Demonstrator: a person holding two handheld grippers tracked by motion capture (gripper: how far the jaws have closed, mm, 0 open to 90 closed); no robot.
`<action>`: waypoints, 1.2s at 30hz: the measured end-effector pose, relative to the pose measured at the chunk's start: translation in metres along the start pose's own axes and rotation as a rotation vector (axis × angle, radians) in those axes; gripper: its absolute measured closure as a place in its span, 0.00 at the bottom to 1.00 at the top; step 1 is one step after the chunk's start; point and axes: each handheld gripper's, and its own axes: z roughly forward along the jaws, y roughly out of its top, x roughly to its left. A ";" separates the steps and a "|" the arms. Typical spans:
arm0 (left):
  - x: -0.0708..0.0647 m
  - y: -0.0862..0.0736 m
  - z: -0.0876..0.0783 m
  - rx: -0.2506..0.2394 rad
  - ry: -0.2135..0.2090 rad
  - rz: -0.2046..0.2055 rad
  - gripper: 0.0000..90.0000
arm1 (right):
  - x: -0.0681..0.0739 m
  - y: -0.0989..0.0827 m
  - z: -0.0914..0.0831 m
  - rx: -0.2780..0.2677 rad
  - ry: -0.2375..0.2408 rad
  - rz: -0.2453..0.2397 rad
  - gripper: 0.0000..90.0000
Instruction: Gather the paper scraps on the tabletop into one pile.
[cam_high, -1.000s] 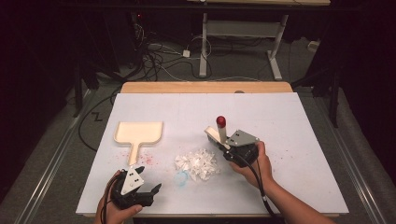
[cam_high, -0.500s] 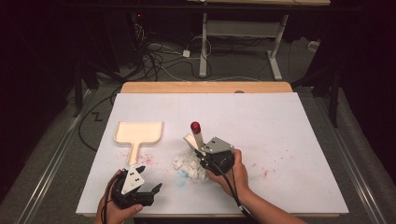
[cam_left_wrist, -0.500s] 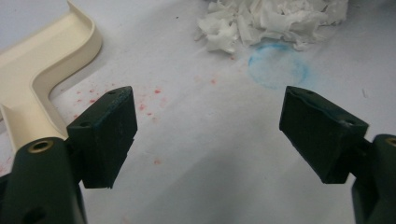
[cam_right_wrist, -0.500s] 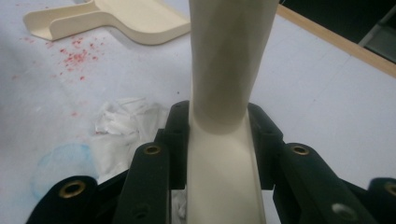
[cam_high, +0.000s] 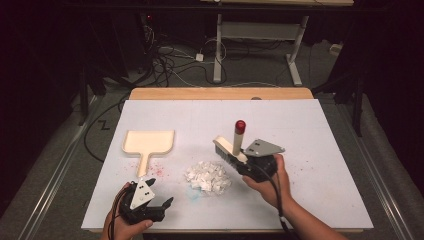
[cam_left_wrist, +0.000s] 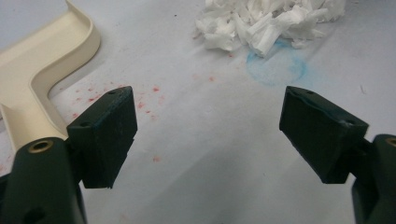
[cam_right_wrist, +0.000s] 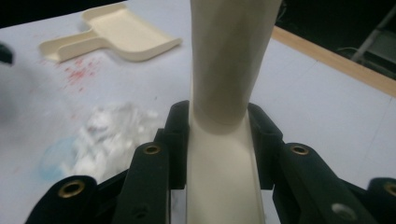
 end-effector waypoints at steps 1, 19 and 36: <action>0.000 0.000 0.000 0.002 0.000 -0.001 0.20 | -0.002 -0.004 -0.008 0.010 0.005 -0.003 0.75; -0.003 0.002 0.003 0.014 -0.007 0.019 0.20 | 0.028 -0.031 -0.022 0.137 0.177 -0.120 0.75; -0.003 0.001 0.001 0.020 -0.003 0.021 0.20 | 0.017 -0.017 -0.041 0.021 0.175 -0.097 0.75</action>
